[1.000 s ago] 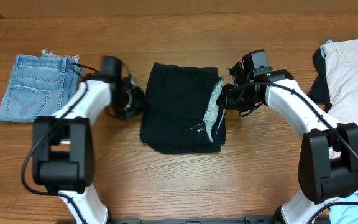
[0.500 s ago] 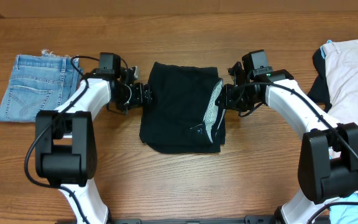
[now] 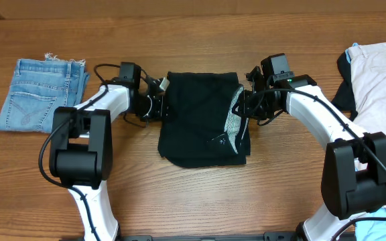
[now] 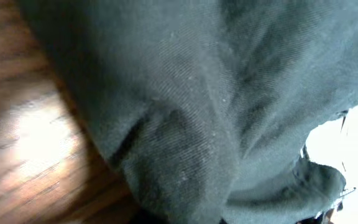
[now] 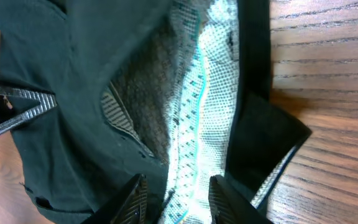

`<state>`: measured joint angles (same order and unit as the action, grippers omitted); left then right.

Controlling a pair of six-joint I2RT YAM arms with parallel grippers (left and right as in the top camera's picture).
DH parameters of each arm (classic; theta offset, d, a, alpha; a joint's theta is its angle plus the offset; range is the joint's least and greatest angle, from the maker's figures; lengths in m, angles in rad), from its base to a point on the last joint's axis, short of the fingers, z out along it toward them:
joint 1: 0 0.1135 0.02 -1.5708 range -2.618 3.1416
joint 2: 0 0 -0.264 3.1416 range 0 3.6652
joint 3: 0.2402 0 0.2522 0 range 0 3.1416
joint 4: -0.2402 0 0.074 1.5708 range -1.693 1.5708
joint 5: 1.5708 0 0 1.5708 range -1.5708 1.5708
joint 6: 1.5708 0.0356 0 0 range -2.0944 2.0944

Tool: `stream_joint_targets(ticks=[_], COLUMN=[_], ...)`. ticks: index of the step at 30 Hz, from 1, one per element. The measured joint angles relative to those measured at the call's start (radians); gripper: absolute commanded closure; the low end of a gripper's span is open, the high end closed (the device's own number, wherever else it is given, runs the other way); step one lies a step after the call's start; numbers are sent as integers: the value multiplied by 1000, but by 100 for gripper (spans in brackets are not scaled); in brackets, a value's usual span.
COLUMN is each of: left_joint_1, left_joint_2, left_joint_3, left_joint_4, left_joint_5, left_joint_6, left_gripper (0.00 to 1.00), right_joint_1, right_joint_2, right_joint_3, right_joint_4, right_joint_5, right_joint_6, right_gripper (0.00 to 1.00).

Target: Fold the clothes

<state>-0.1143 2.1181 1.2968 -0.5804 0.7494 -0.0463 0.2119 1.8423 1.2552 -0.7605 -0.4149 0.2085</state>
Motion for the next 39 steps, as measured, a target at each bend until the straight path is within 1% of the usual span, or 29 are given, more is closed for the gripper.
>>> stream_joint_targets(ticks=[1,4,7,10,13,16,18,21,24,27,30,34,37,39], left_joint_1=[-2,-2,8,34,73,151,212,296,421,492,496,496,508,539], left_joint_2=[0,-2,-28,-128,-266,-407,-446,-453,-446,-446,-446,-446,-446,-446], left_joint_3=[5,77,165,237,266,287,294,294,294,298,318,346,348,349], left_joint_4=[-23,-193,-329,-404,-415,-416,-422,-449,-512,-524,-519,-471,-440,-409], left_joint_5=[-1,-34,-102,-191,-278,-357,-381,-400,-422,-451,-512,-602,-667,-709], left_joint_6=[1,5,14,11,-7,-2,14,64,134,196,234,336,373,393], left_gripper=[96,96,96,96,96,96,96,96,96,96,96,96,96,96], right_joint_1=[0,0,0,0,0,0,0,0,0,0,0,0,0,0], right_joint_2=[0,0,0,0,0,0,0,0,0,0,0,0,0,0], right_joint_3=[0,0,0,0,0,0,0,0,0,0,0,0,0,0], right_joint_4=[-3,-16,-18,-17,-17,-18,-17,-18,-17,-17,-18,-31,-45,-51], right_joint_5=[0,0,0,0,0,0,-3,-14,-21,-25,-26,-26,-26,-26], right_joint_6=[0,0,0,0,0,0,0,0,0,0,0,0,0,0], right_gripper=[63,63,63,63,63,63,63,63,63,63,63,63,63,63])
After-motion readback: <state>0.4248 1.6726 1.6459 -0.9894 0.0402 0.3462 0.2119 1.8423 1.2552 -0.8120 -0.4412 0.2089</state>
